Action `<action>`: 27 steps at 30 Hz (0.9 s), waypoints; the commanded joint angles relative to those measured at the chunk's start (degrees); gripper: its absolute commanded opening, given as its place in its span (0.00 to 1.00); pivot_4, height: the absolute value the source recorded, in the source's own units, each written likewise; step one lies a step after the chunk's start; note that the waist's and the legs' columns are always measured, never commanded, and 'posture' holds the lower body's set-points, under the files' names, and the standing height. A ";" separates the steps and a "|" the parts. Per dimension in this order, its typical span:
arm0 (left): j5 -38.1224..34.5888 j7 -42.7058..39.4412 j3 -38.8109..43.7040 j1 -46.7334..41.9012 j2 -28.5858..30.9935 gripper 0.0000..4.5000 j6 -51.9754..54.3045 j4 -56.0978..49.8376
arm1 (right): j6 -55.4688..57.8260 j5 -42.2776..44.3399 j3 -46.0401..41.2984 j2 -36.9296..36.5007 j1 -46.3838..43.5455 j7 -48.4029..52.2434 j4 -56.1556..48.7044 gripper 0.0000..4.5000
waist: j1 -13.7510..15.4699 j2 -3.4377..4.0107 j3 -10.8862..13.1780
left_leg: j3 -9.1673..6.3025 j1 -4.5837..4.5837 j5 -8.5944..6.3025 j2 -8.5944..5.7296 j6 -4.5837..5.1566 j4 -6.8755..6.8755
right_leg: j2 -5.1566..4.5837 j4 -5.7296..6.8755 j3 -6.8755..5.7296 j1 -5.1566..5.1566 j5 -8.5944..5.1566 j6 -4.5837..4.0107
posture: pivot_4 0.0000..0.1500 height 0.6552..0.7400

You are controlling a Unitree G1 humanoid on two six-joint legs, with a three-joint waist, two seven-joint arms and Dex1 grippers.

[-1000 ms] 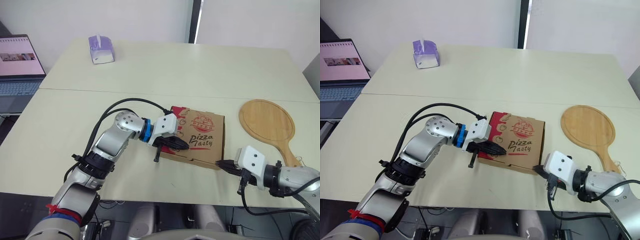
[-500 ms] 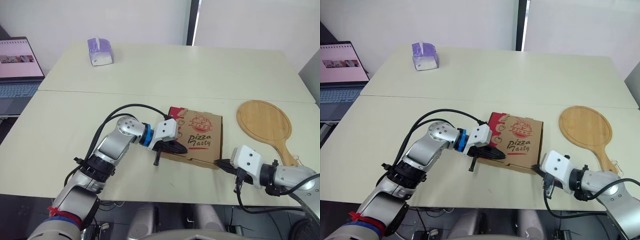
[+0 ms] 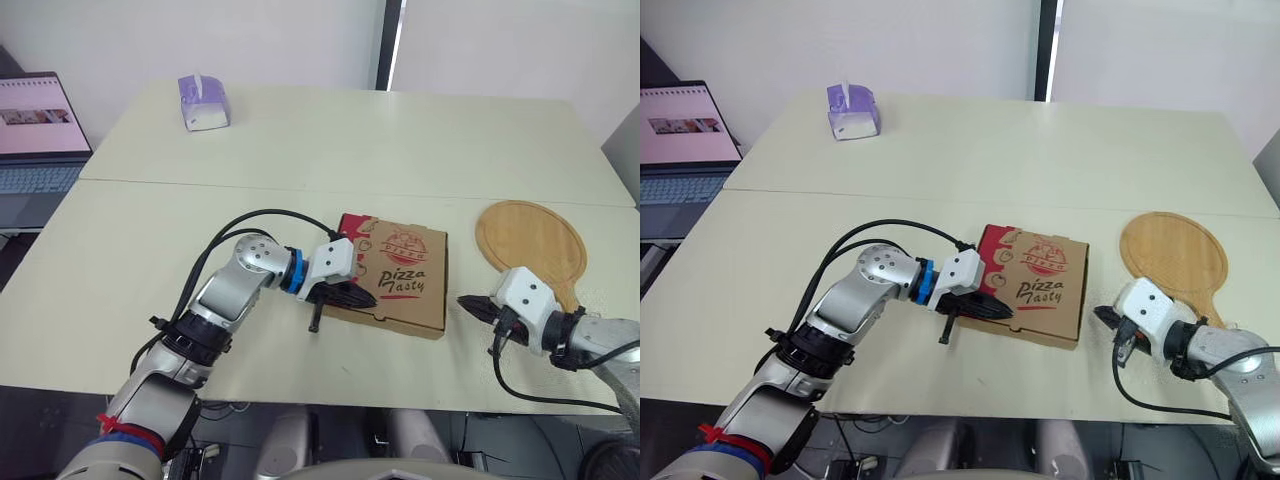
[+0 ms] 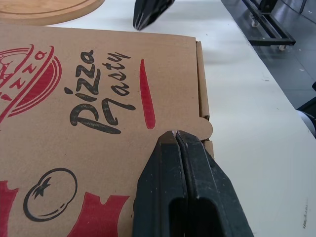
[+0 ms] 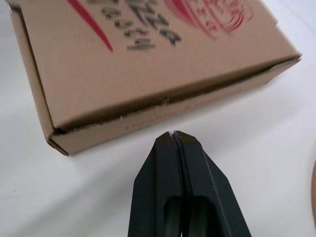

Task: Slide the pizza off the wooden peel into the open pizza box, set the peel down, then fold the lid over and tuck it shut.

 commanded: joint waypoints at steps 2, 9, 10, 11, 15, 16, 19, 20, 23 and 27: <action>1.09 0.56 -0.77 0.85 0.25 0.00 0.38 -1.03 | -2.40 0.98 -0.90 1.93 -2.26 -0.31 -1.55 0.00 | 0.02 0.01 0.00 | 0.01 0.00 0.00 0.00 0.00 0.00 | 0.00 0.00 0.01 0.00 0.00 0.00 | 1.00 0.82; 1.15 0.60 -0.92 1.01 0.58 0.00 0.68 -1.38 | -0.28 6.30 -0.67 3.28 -2.41 2.30 -5.36 0.00 | -0.01 0.04 -0.01 | -0.01 0.00 0.00 0.00 0.00 0.00 | 0.00 0.01 0.01 0.00 0.00 0.00 | 1.00 0.82; 1.16 0.62 -0.92 1.00 0.58 0.00 0.69 -1.41 | 0.26 6.62 -0.10 3.20 -2.20 2.42 -5.94 0.00 | -0.01 0.04 0.00 | -0.01 0.00 0.00 0.00 0.00 0.00 | 0.00 0.01 0.00 0.00 0.00 0.00 | 1.00 0.82; 1.17 0.68 -0.93 1.02 0.54 0.00 0.69 -1.43 | 0.69 7.00 0.27 2.94 -1.87 2.76 -6.40 0.00 | -0.01 0.04 0.00 | -0.02 0.00 -0.01 0.00 0.01 0.00 | 0.00 0.01 -0.01 0.00 0.00 0.00 | 1.00 0.82; 1.12 0.86 -0.78 1.02 0.51 0.00 0.71 -1.54 | 2.27 7.37 1.84 1.21 -1.04 4.35 -7.75 0.00 | 0.07 0.04 0.00 | -0.02 -0.01 -0.01 0.00 0.01 0.00 | -0.01 -0.02 -0.01 0.00 0.00 0.00 | 1.00 0.82; 1.08 0.96 -0.68 1.05 0.50 0.00 0.62 -1.57 | 2.74 6.52 2.90 0.32 -0.94 4.52 -7.82 0.00 | 0.04 0.04 0.00 | -0.02 -0.01 -0.01 0.00 0.01 0.00 | -0.01 -0.02 -0.01 0.00 0.00 0.00 | 1.00 0.82; 0.40 1.24 0.43 1.30 0.90 0.00 0.79 -2.92 | 2.35 1.63 6.35 -1.74 -1.70 3.31 -6.00 0.00 | -0.02 0.04 -0.01 | -0.01 0.00 -0.01 0.00 0.02 0.00 | 0.00 -0.01 -0.01 0.00 0.00 0.00 | 1.00 0.82; -0.34 1.52 1.58 1.30 1.33 0.00 1.39 -3.95 | 2.60 1.30 6.87 -1.80 -2.19 3.06 -5.76 0.00 | -0.07 0.04 -0.01 | -0.02 0.00 -0.01 0.00 0.02 0.00 | 0.00 -0.01 -0.02 0.00 0.00 0.00 | 1.00 0.82; -2.96 3.49 6.13 0.73 2.86 0.00 4.34 -6.26 | 3.12 0.88 7.78 -2.06 -2.92 3.02 -6.09 0.00 | -0.32 0.04 -0.01 | -0.02 0.01 -0.01 0.02 0.01 0.00 | 0.01 -0.01 -0.02 0.00 0.00 0.00 | 1.00 0.82; -5.67 7.93 14.22 0.31 6.05 0.00 9.28 -7.01 | 2.92 0.17 8.47 -2.45 -2.86 2.88 -6.25 0.00 | -0.68 0.04 -0.01 | -0.04 0.00 0.00 0.06 0.00 0.00 | 0.02 -0.01 -0.03 -0.01 -0.01 0.01 | 1.00 0.82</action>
